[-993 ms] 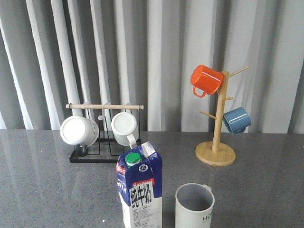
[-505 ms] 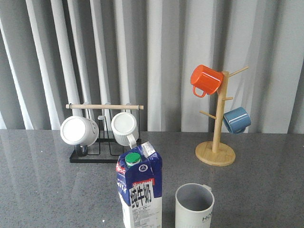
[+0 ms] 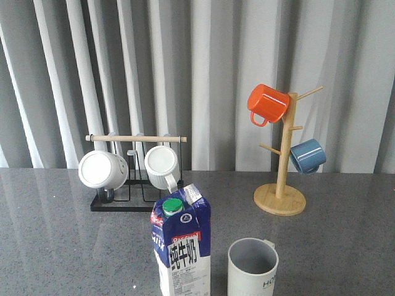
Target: Place milk next to cup
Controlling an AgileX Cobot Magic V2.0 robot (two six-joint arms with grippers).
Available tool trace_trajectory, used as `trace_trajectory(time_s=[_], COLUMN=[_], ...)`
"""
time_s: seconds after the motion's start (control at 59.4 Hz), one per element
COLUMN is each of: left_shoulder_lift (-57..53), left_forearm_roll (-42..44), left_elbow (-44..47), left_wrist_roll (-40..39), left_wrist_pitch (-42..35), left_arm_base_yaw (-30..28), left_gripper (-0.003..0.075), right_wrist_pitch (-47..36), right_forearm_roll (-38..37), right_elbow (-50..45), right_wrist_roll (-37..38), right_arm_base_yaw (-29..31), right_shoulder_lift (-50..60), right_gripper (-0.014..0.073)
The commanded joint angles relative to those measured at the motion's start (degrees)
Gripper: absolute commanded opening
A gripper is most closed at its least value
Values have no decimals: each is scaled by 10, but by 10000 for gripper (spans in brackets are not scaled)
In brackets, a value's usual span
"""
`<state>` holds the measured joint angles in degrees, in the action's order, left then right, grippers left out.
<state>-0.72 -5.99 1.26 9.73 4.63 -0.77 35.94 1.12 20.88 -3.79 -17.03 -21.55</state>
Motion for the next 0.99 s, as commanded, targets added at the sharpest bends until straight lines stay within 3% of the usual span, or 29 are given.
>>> trace_trajectory(time_s=[0.0,0.488,0.606,0.842,0.976], left_shoulder_lift=[-6,-6,-6,-6,-6], left_forearm_roll=[-3,-3,-3,-3,-3], left_elbow=[-11,-11,-11,-11,-11], left_wrist_roll=[-4,-4,-4,-4,-4], left_wrist_pitch=[-36,-36,-36,-36,-36], left_arm_base_yaw=[0,0,0,0,0], left_gripper=[-7,-7,-7,-7,-7], right_wrist_pitch=[-36,-36,-56,-276,-359], right_forearm_roll=[0,4,9,16,12], right_elbow=[16,16,-21,-151,-220], right_wrist_roll=[-3,-3,-6,18,20], right_arm_base_yaw=[0,0,4,73,124], right_shoulder_lift=[-4,-4,2,101,158], right_gripper=[-10,-10,-10,-10,-10])
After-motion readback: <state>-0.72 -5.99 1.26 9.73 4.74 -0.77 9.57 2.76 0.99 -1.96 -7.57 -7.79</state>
